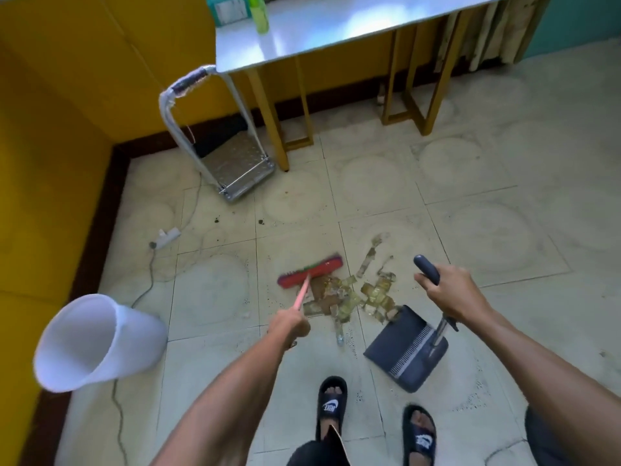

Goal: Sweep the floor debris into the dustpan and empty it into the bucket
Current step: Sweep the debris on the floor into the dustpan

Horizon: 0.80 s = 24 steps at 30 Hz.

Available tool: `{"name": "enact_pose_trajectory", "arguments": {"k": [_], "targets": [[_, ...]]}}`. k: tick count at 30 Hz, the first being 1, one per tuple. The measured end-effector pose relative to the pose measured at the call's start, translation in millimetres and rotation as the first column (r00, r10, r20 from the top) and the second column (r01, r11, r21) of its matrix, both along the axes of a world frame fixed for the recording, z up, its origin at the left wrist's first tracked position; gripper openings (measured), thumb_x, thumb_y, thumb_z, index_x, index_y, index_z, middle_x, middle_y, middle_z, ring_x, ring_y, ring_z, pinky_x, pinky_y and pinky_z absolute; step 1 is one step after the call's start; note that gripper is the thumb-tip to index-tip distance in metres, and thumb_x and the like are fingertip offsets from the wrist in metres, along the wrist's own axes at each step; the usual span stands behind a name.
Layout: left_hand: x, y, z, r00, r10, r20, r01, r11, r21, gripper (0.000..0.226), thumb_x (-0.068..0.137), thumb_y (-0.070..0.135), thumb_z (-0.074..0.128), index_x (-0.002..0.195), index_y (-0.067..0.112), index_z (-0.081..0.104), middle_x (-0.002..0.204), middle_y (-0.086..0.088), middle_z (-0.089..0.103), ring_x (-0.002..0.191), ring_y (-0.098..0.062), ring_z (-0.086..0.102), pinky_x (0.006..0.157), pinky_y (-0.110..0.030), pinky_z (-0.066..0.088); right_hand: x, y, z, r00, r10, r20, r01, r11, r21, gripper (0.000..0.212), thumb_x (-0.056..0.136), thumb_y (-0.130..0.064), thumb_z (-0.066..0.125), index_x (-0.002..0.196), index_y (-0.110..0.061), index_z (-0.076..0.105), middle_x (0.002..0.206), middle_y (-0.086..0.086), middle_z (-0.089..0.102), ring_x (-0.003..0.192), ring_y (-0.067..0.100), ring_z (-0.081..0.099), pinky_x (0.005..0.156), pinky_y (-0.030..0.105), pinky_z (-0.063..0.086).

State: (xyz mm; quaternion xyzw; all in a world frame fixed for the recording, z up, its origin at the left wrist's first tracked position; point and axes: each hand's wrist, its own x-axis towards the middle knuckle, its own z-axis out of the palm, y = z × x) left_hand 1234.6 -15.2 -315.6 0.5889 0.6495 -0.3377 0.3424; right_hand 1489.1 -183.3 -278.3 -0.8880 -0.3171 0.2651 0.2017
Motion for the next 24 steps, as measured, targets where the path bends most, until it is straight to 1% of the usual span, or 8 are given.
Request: {"name": "enact_pose_trajectory", "arguments": {"k": [5, 7, 10, 15, 18, 20, 22, 24], "targets": [[13, -25, 38, 0.998, -0.008, 0.069, 0.004, 0.998, 0.065, 0.028, 0.098, 0.019, 0.050, 0.120, 0.002, 0.054, 0.074, -0.002, 0.049, 0.048, -0.008, 0.039, 0.039, -0.017, 0.035, 16, -31, 10, 0.999, 0.034, -0.026, -0.033, 0.999, 0.032, 0.030, 0.091, -0.037, 0.062, 0.073, -0.013, 0.058, 0.061, 0.006, 0.058, 0.054, 0.019, 0.056, 0.047, 0.028, 0.039], [23, -29, 51, 0.999, -0.031, 0.021, 0.029, 0.992, 0.123, 0.025, 0.097, 0.019, 0.052, 0.116, 0.003, 0.056, 0.073, -0.002, 0.049, 0.046, -0.008, 0.039, 0.037, -0.017, 0.036, 21, -44, 13, 0.998, 0.048, -0.035, -0.047, 0.999, 0.024, 0.030, 0.091, -0.037, 0.061, 0.074, -0.013, 0.057, 0.064, 0.009, 0.059, 0.055, 0.019, 0.056, 0.047, 0.028, 0.039], [56, -24, 56, 0.988, -0.156, 0.001, 0.151, 0.956, 0.251, 0.023, 0.097, 0.017, 0.051, 0.116, 0.007, 0.058, 0.073, 0.000, 0.049, 0.046, -0.007, 0.040, 0.039, -0.015, 0.039, 30, -55, 15, 0.998, 0.031, -0.047, -0.030, 0.999, 0.021, 0.031, 0.092, -0.038, 0.060, 0.079, -0.010, 0.060, 0.068, 0.011, 0.061, 0.058, 0.022, 0.058, 0.047, 0.028, 0.040], [136, -9, 22, 0.939, -0.344, -0.002, 0.321, 0.874, 0.365, 0.029, 0.100, 0.019, 0.049, 0.126, 0.008, 0.057, 0.077, 0.002, 0.051, 0.047, -0.004, 0.041, 0.036, -0.014, 0.036, 40, -64, 3, 0.998, -0.004, -0.062, 0.005, 1.000, 0.021, 0.029, 0.091, -0.040, 0.060, 0.087, -0.012, 0.061, 0.076, 0.010, 0.062, 0.067, 0.025, 0.061, 0.061, 0.034, 0.050], [171, -10, -9, 0.897, -0.439, -0.041, 0.418, 0.816, 0.400, 0.029, 0.101, 0.018, 0.044, 0.126, 0.009, 0.057, 0.084, 0.000, 0.056, 0.059, -0.010, 0.053, 0.046, -0.021, 0.046, 40, -68, -12, 0.998, -0.013, -0.068, 0.015, 1.000, 0.026, 0.029, 0.091, -0.042, 0.061, 0.079, -0.016, 0.057, 0.067, 0.003, 0.057, 0.060, 0.020, 0.058, 0.051, 0.028, 0.043], [182, -11, -23, 0.870, -0.489, -0.067, 0.472, 0.784, 0.403, 0.032, 0.102, 0.015, 0.040, 0.128, 0.011, 0.057, 0.088, 0.000, 0.059, 0.060, -0.011, 0.055, 0.045, -0.023, 0.046, 44, -67, -19, 0.998, -0.010, -0.066, 0.012, 1.000, 0.027, 0.032, 0.090, -0.043, 0.061, 0.071, -0.019, 0.053, 0.060, -0.001, 0.053, 0.053, 0.014, 0.052, 0.048, 0.027, 0.039], [177, -12, -29, 0.843, -0.531, -0.087, 0.523, 0.772, 0.362, 0.034, 0.102, 0.014, 0.040, 0.132, 0.012, 0.055, 0.096, -0.001, 0.062, 0.071, -0.013, 0.063, 0.058, -0.025, 0.055, 49, -65, -22, 0.998, -0.009, -0.069, 0.011, 1.000, 0.025, 0.034, 0.089, -0.044, 0.062, 0.066, -0.023, 0.049, 0.057, -0.002, 0.051, 0.049, 0.012, 0.049, 0.047, 0.027, 0.038], [162, -13, -29, 0.822, -0.558, -0.113, 0.564, 0.770, 0.298, 0.032, 0.102, 0.015, 0.043, 0.131, 0.011, 0.056, 0.096, 0.000, 0.063, 0.075, -0.014, 0.064, 0.068, -0.025, 0.058, 51, -65, -22, 0.998, -0.009, -0.070, 0.011, 0.999, 0.037, 0.037, 0.089, -0.044, 0.062, 0.062, -0.025, 0.045, 0.055, -0.003, 0.050, 0.048, 0.010, 0.047, 0.046, 0.026, 0.036]]}}
